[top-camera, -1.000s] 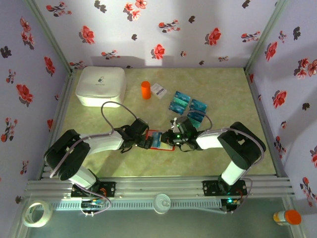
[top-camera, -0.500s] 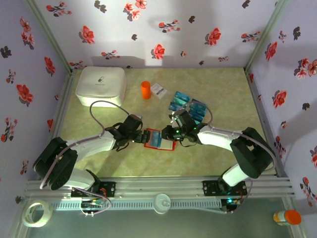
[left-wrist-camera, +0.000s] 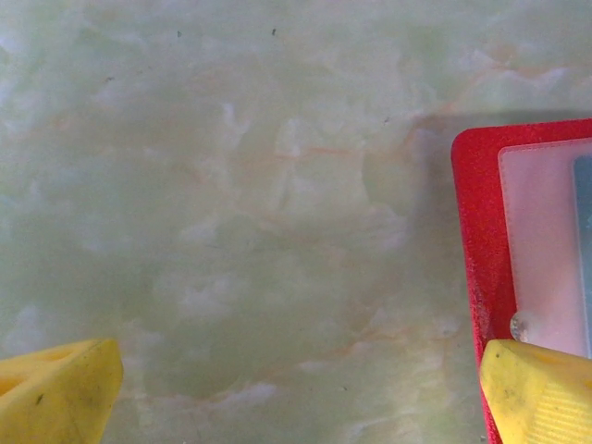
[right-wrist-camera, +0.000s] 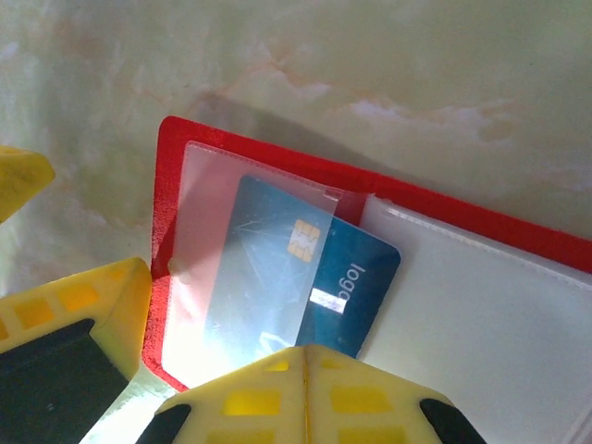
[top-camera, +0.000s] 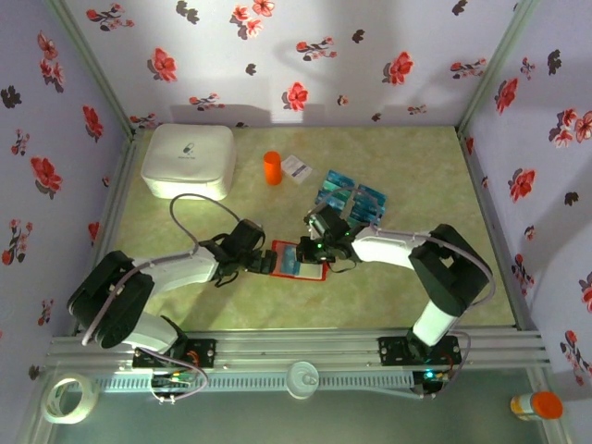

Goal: Put the credit cards into the card holder
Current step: Insert the credit card into the card slot.

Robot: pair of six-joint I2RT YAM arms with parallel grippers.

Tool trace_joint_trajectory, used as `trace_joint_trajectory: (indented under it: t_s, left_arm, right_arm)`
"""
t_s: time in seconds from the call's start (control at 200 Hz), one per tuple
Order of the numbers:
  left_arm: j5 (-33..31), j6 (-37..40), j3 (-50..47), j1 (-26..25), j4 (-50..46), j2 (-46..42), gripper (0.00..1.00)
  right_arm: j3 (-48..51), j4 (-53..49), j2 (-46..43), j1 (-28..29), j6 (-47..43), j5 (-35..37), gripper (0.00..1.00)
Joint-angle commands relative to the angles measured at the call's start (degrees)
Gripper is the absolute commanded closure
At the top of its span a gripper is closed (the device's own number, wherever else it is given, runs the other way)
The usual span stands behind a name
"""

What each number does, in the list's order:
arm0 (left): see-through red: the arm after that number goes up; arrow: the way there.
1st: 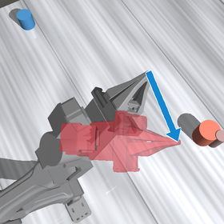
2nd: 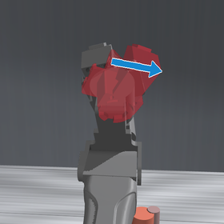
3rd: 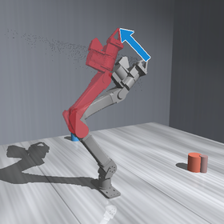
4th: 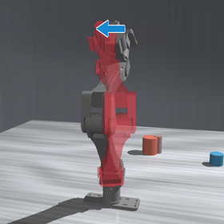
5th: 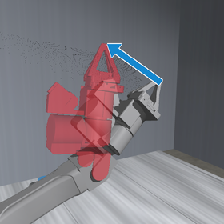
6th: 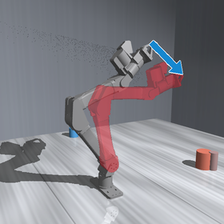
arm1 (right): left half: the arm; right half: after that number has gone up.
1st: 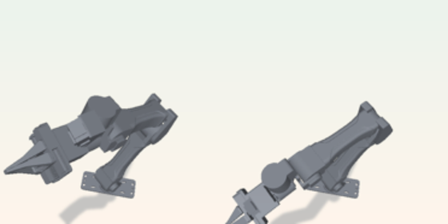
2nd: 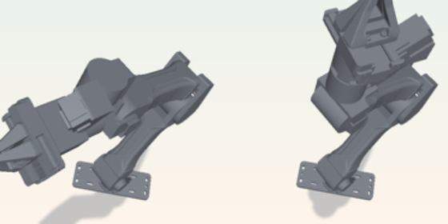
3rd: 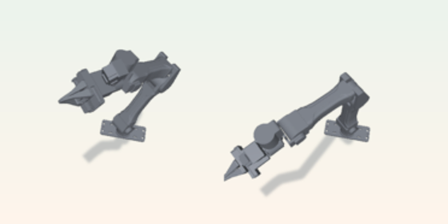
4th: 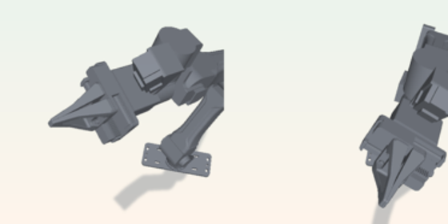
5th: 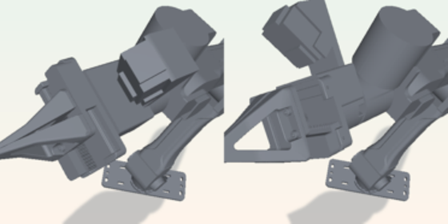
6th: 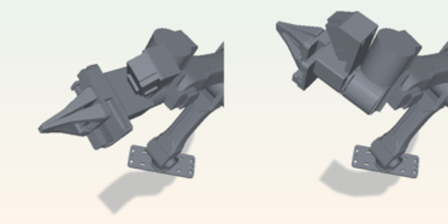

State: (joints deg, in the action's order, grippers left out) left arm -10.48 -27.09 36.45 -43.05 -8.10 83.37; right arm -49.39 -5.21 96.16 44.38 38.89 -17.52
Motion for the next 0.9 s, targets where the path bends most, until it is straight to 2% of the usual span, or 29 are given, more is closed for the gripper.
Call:
trace_joint_trajectory:
  t_s: [0.0, 0.485, 0.755, 0.895]
  left_arm:
    - [0.02, 0.12, -0.79, 0.60, 1.15, 1.59, 0.00]
    - [0.37, 0.44, -2.05, 0.64, 3.11, 2.91, 0.00]
    - [0.48, 0.29, -2.68, 0.67, 3.62, 2.62, 0.00]
    - [0.54, 0.15, -3.12, 0.65, 4.13, 2.55, 0.00]
  right_arm:
    - [-1.48, -2.60, 1.48, 0.61, -1.68, 1.96, 0.92]
    - [-7.88, -4.05, 8.13, 3.75, -1.74, 1.09, 0.98]
    - [-7.61, -7.67, 1.68, 3.55, -2.54, 4.28, 0.97]
    - [-6.91, -8.32, 1.26, 3.59, -2.43, 5.54, 0.98]
